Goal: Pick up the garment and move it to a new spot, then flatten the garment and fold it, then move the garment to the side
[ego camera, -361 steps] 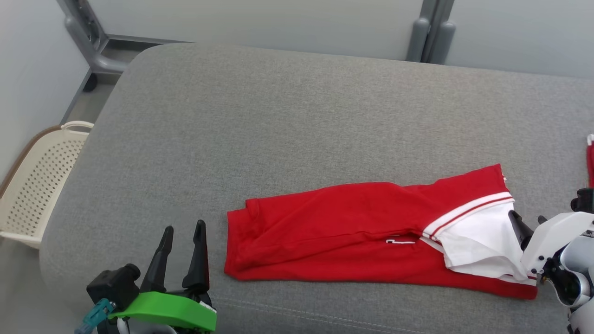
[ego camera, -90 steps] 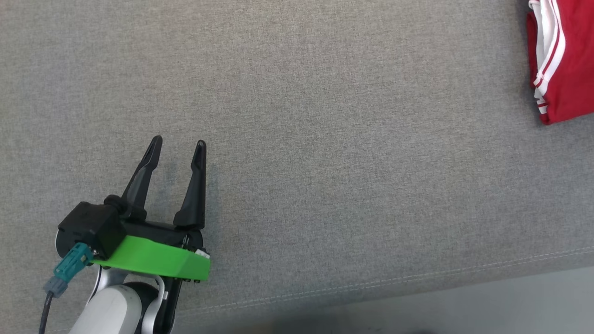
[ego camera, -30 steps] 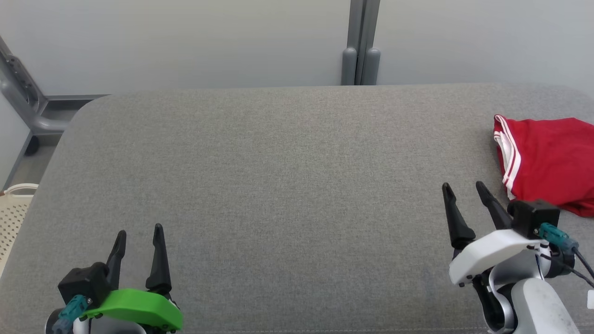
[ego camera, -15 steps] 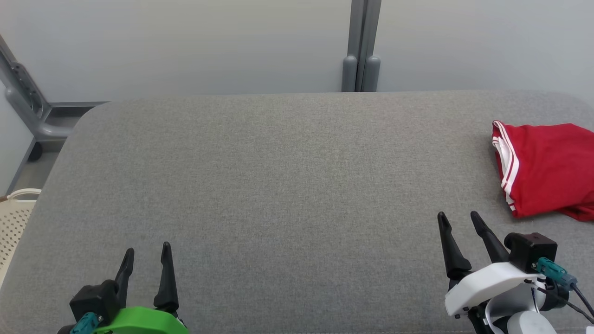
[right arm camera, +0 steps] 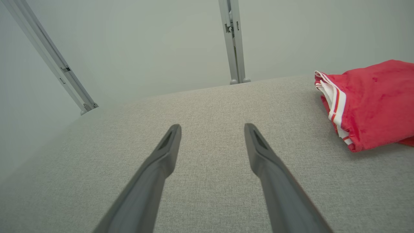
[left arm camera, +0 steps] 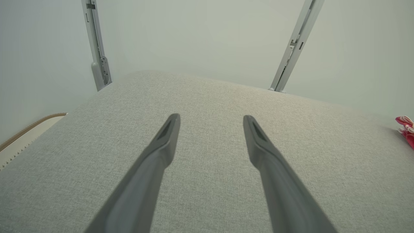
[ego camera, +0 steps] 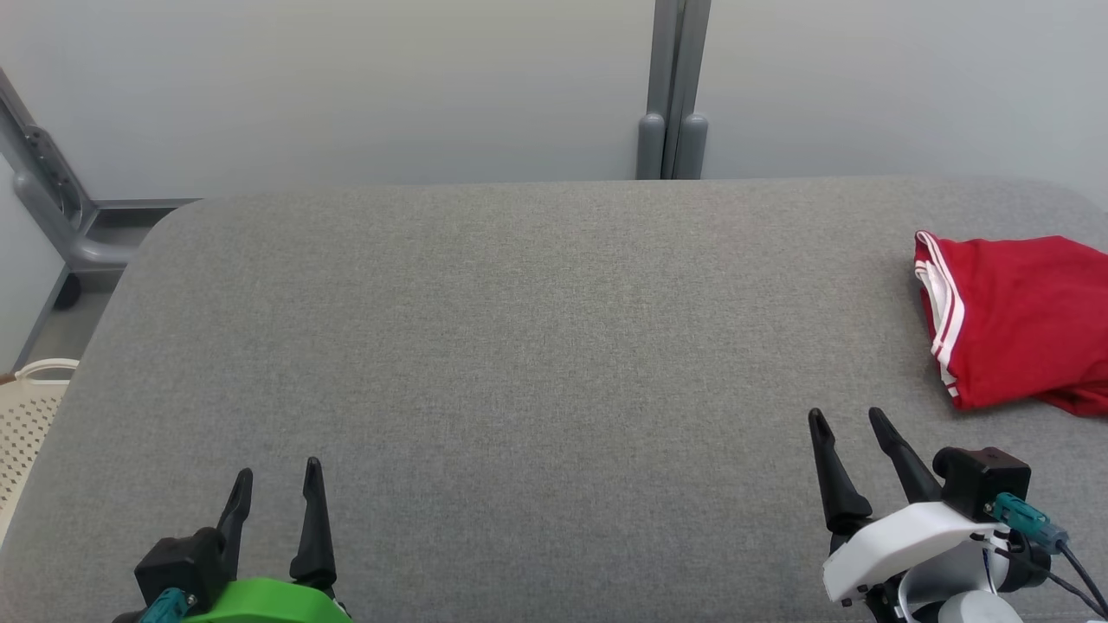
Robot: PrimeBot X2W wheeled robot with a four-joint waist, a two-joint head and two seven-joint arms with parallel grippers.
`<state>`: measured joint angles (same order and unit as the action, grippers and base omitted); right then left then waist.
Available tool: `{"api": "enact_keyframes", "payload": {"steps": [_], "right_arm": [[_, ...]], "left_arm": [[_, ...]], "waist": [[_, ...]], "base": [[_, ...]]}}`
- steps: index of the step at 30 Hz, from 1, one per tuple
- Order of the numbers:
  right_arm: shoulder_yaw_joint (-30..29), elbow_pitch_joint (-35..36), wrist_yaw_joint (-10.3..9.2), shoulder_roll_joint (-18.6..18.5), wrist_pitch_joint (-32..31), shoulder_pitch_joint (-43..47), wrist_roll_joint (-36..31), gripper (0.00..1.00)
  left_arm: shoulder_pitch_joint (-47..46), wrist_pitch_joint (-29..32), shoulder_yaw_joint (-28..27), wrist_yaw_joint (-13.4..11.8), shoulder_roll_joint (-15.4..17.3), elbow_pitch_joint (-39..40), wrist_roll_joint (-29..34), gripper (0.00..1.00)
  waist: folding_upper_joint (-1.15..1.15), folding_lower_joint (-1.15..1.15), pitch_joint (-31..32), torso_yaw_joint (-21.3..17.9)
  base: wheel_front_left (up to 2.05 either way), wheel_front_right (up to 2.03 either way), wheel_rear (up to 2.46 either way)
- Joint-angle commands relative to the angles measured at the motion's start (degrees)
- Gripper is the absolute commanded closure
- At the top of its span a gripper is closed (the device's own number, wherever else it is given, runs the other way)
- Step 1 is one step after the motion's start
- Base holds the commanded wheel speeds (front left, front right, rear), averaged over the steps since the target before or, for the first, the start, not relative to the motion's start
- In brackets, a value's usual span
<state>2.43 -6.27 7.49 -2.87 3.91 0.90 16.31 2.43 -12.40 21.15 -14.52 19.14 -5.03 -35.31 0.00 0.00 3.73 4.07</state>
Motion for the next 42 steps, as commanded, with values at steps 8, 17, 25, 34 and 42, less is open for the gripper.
{"api": "enact_keyframes", "payload": {"steps": [8,17,25,34,42], "right_arm": [[0.09,0.31,-0.02,-0.08,0.08,0.13,0.16,0.00],[0.08,-0.24,0.00,0.03,-0.02,0.05,0.26,1.00],[-1.25,-1.65,0.00,0.23,-1.10,0.28,6.45,1.00],[-3.25,-1.77,0.00,0.15,-2.61,-0.08,15.26,1.00],[-4.84,-1.92,0.00,0.09,-3.81,-0.44,22.33,1.00]], "left_arm": [[-0.32,0.60,0.44,-0.53,0.74,1.06,0.55,0.00],[-0.01,1.28,1.09,-0.31,0.30,1.23,0.09,1.00],[-0.35,2.45,-0.12,1.23,-1.69,-0.52,-4.72,1.00],[-2.17,4.11,-2.49,3.87,-3.49,-2.23,-11.43,1.00],[-3.64,5.44,-4.38,6.03,-4.96,-3.66,-16.84,1.00]], "waist": [[0.00,0.00,-0.21,0.00],[0.00,0.00,-0.31,0.10],[0.00,0.00,-0.48,-0.11],[0.00,0.00,-0.73,-0.40],[0.00,0.00,-0.94,-0.67]], "base": [[0.00,0.00,0.00],[0.00,0.00,0.00],[0.00,0.00,0.00],[0.00,0.00,0.00],[0.00,0.00,0.00]]}}
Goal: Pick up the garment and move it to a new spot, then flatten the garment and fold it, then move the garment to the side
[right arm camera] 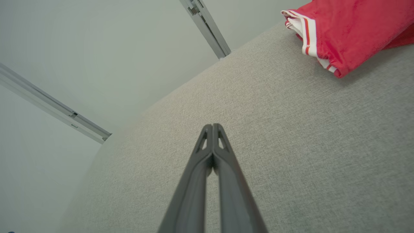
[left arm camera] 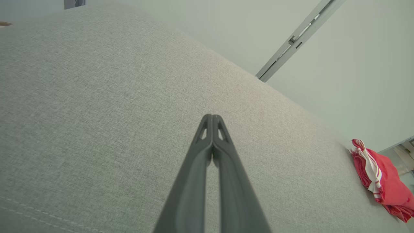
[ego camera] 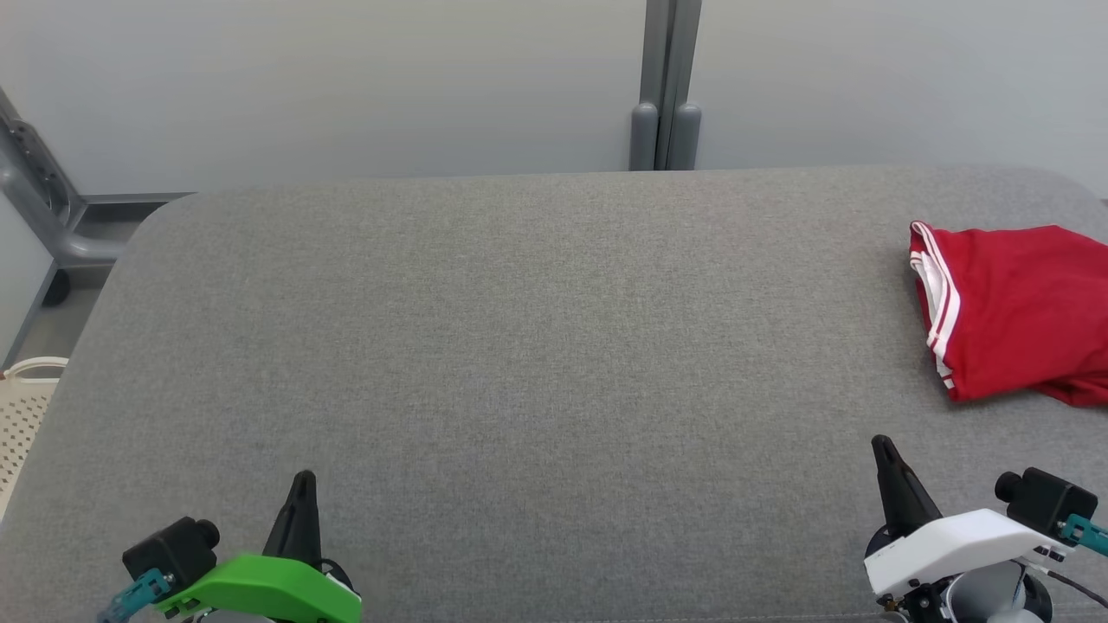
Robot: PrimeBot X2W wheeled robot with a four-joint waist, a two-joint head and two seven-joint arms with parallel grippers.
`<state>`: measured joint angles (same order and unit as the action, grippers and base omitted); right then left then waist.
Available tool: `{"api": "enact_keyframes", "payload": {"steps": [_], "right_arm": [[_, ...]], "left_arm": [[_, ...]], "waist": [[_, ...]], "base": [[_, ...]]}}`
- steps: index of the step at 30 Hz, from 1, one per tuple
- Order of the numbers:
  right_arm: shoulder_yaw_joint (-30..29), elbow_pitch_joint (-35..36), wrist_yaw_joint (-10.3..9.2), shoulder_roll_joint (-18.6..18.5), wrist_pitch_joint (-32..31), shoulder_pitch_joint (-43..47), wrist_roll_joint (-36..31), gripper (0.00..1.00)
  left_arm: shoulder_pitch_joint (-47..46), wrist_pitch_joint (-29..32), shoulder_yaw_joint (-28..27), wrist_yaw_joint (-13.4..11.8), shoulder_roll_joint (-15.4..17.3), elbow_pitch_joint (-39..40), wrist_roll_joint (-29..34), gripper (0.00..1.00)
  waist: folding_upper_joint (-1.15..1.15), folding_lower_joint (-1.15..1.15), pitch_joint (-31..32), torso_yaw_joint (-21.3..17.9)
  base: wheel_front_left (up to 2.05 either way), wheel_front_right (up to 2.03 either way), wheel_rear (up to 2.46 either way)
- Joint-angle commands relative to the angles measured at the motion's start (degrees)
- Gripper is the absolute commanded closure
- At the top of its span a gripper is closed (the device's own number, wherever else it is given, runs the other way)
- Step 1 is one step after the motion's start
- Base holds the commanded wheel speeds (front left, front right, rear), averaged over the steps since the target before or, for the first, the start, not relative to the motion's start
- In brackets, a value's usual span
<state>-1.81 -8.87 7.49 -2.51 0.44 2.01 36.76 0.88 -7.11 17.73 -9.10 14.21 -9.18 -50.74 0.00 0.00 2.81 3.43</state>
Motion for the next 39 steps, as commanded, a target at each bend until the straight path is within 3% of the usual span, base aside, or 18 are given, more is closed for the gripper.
{"api": "enact_keyframes", "payload": {"steps": [1,39], "right_arm": [[-0.79,0.66,0.00,-0.28,-0.49,-1.60,2.71,1.00],[-6.69,-0.02,0.01,-0.52,-5.00,-2.83,28.78,1.00]], "left_arm": [[-2.26,0.33,-1.18,0.87,-0.19,0.33,-2.05,1.00],[-7.41,5.28,-8.19,8.72,-5.61,-4.66,-22.00,1.00]], "waist": [[0.00,0.00,-0.06,-0.07],[0.00,0.00,-1.10,-1.34]], "base": [[0.00,0.00,0.00],[0.00,0.00,0.00]]}}
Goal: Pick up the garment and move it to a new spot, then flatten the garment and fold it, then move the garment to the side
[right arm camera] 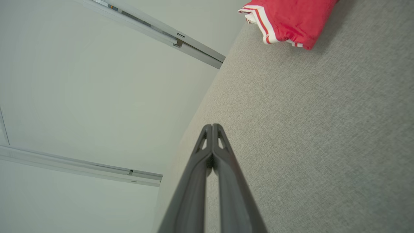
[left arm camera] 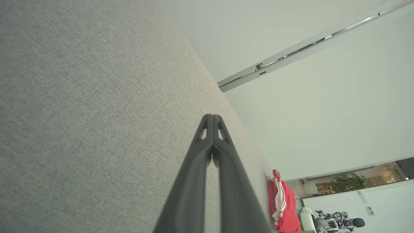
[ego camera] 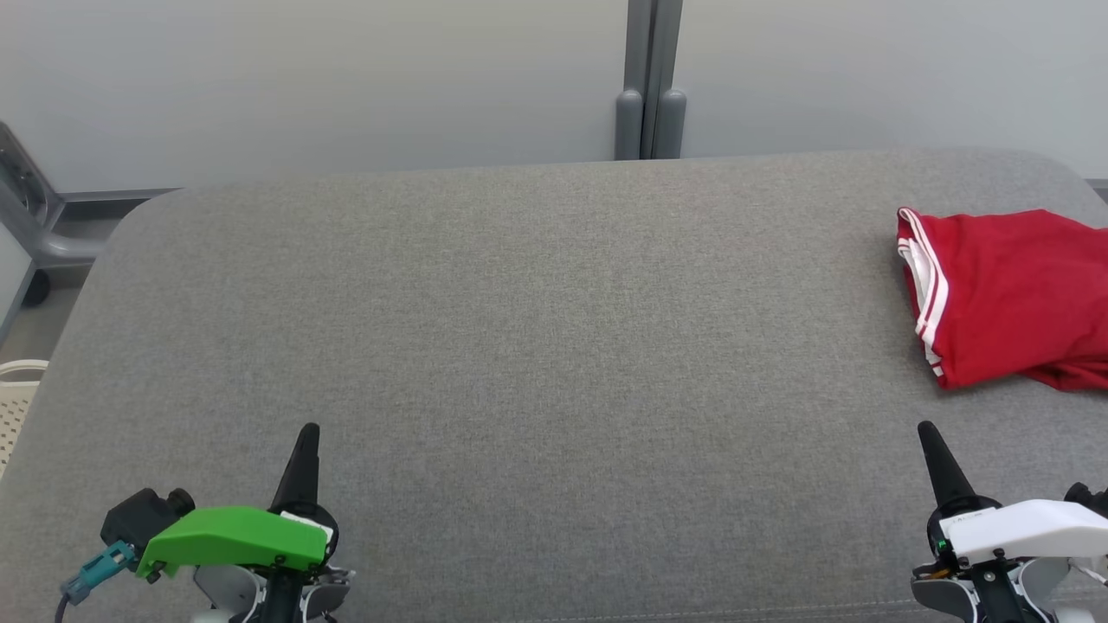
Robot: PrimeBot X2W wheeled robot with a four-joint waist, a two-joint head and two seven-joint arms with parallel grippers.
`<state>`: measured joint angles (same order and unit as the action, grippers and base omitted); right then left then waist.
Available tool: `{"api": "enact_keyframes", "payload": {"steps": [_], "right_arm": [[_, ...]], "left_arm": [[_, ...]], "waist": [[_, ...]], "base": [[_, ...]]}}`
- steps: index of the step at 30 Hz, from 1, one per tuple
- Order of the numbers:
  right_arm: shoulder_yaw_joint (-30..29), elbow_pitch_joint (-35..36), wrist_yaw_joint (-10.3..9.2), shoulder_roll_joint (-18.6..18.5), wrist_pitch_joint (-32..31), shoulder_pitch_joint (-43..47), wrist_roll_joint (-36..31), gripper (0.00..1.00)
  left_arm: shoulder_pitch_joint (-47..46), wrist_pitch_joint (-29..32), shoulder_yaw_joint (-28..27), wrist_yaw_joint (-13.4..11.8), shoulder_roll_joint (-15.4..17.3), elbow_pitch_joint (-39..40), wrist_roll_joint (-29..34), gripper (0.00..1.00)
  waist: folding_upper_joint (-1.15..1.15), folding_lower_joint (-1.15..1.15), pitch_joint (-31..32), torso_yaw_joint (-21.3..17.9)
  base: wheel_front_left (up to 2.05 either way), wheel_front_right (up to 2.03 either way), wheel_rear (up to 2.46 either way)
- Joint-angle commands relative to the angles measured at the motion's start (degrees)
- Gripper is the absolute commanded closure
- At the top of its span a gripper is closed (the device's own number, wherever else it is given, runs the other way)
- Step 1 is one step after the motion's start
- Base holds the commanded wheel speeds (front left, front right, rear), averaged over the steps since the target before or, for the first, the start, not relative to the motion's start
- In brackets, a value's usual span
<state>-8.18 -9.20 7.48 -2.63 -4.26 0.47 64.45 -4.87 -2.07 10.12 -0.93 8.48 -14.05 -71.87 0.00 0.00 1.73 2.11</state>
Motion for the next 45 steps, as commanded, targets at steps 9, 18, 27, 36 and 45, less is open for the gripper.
{"api": "enact_keyframes", "payload": {"steps": [9,18,27,36,45], "right_arm": [[-1.46,0.18,0.02,-0.44,-1.17,-1.47,5.93,1.00],[-2.46,0.04,0.02,-0.47,-1.88,-1.63,10.44,1.00],[-3.33,-0.08,0.02,-0.50,-2.57,-1.84,14.19,1.00],[-4.30,-0.20,0.02,-0.54,-3.32,-2.00,18.57,1.00],[-5.15,-0.32,0.02,-0.55,-3.92,-2.12,22.17,1.00]], "left_arm": [[-2.62,1.15,-1.94,2.00,-0.97,-0.52,-4.61,1.00],[-3.41,2.02,-3.12,3.30,-1.86,-1.32,-8.04,1.00],[-4.05,2.74,-4.13,4.44,-2.72,-1.95,-10.80,1.00],[-4.87,3.60,-5.32,5.74,-3.58,-2.70,-14.07,1.00],[-5.57,4.30,-6.23,6.83,-4.39,-3.40,-17.09,1.00]], "waist": [[0.00,0.00,-0.26,-0.32],[0.00,0.00,-0.51,-0.62],[0.00,0.00,-0.73,-0.88],[0.00,0.00,-1.01,-1.22],[0.00,0.00,-1.26,-1.52]], "base": [[0.00,0.00,0.00],[0.00,0.00,0.00],[0.00,0.00,0.00],[0.00,0.00,0.00],[0.00,0.00,0.00]]}}
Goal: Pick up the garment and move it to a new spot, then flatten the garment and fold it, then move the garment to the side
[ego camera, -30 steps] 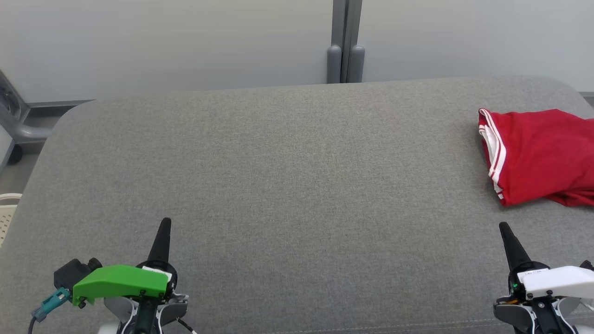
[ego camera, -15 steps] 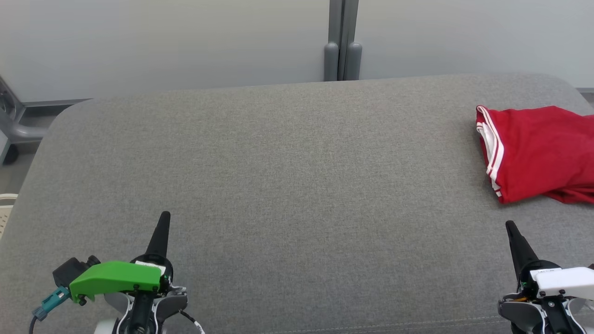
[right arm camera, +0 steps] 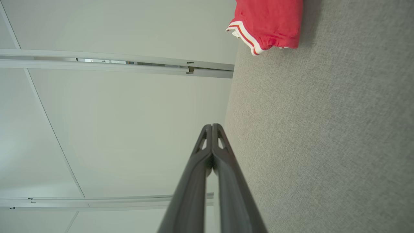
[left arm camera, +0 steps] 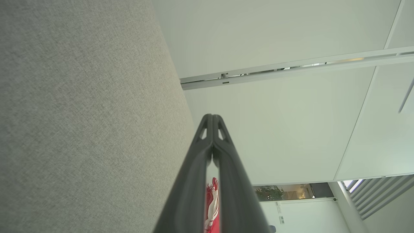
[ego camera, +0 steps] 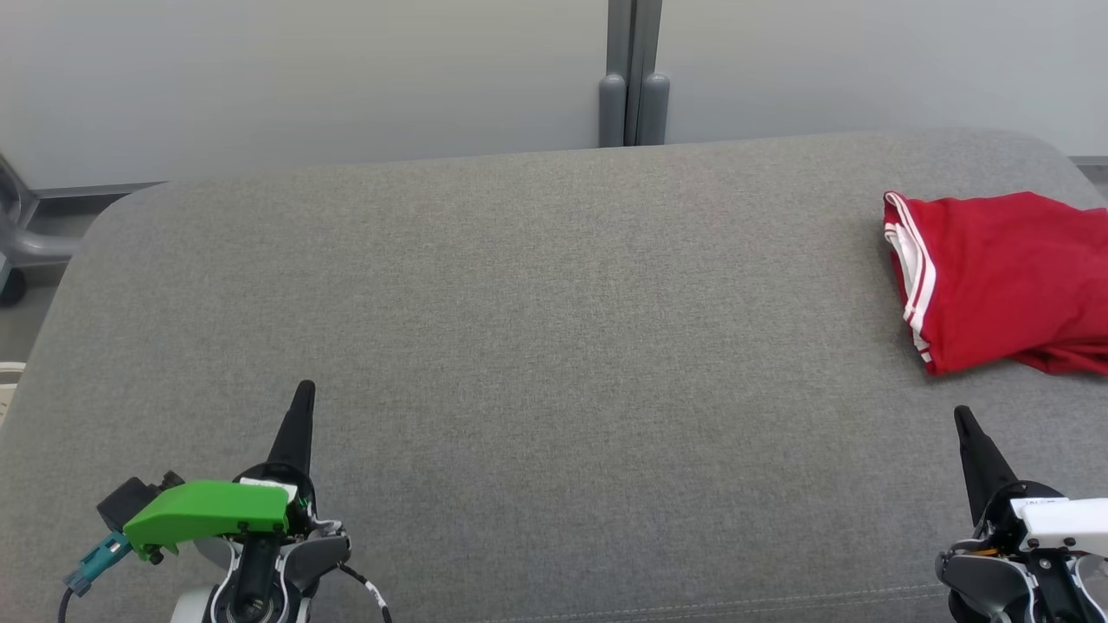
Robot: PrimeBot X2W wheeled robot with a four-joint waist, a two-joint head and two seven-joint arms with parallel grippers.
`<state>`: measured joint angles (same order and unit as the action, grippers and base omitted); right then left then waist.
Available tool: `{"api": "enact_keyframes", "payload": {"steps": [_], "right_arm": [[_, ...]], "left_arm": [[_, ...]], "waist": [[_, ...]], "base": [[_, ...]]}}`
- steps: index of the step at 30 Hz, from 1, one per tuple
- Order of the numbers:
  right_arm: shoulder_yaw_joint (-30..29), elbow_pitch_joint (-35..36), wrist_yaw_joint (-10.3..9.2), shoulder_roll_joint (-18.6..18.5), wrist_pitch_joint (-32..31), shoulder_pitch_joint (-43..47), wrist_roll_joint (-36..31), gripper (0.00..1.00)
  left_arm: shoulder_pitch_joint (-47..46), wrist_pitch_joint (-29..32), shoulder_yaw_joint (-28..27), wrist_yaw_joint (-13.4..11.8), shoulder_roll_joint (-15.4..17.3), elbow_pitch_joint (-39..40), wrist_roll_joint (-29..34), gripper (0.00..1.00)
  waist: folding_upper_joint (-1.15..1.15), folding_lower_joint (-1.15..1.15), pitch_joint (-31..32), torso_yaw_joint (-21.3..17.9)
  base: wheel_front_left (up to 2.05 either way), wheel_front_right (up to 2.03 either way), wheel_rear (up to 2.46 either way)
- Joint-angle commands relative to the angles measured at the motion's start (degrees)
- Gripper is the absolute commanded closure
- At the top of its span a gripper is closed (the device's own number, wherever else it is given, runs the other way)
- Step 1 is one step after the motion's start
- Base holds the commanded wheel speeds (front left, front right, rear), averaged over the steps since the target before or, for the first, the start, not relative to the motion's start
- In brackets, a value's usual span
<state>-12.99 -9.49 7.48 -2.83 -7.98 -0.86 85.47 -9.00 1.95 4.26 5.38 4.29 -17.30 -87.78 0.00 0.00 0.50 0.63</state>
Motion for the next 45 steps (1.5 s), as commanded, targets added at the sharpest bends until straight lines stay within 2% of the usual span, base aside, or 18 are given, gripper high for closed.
{"api": "enact_keyframes", "payload": {"steps": [1,18,45], "right_arm": [[-0.42,-0.05,0.02,-0.36,-0.30,-0.80,1.50,1.00],[-1.85,-0.26,0.02,-0.37,-1.39,-0.91,7.67,1.00],[-1.82,-0.26,0.02,-0.35,-1.42,-0.91,7.47,1.00]], "left_arm": [[-1.48,0.37,-0.47,0.62,-0.30,-0.21,-1.36,1.00],[-2.59,1.55,-2.11,2.45,-1.56,-1.25,-6.04,1.00],[-2.41,1.50,-2.06,2.35,-1.50,-1.18,-5.97,1.00]], "waist": [[0.00,0.00,-0.06,-0.07],[0.00,0.00,-0.52,-0.63],[0.00,0.00,-0.53,-0.64]], "base": [[0.00,0.00,0.00],[0.00,0.00,0.00],[0.00,0.00,0.00]]}}
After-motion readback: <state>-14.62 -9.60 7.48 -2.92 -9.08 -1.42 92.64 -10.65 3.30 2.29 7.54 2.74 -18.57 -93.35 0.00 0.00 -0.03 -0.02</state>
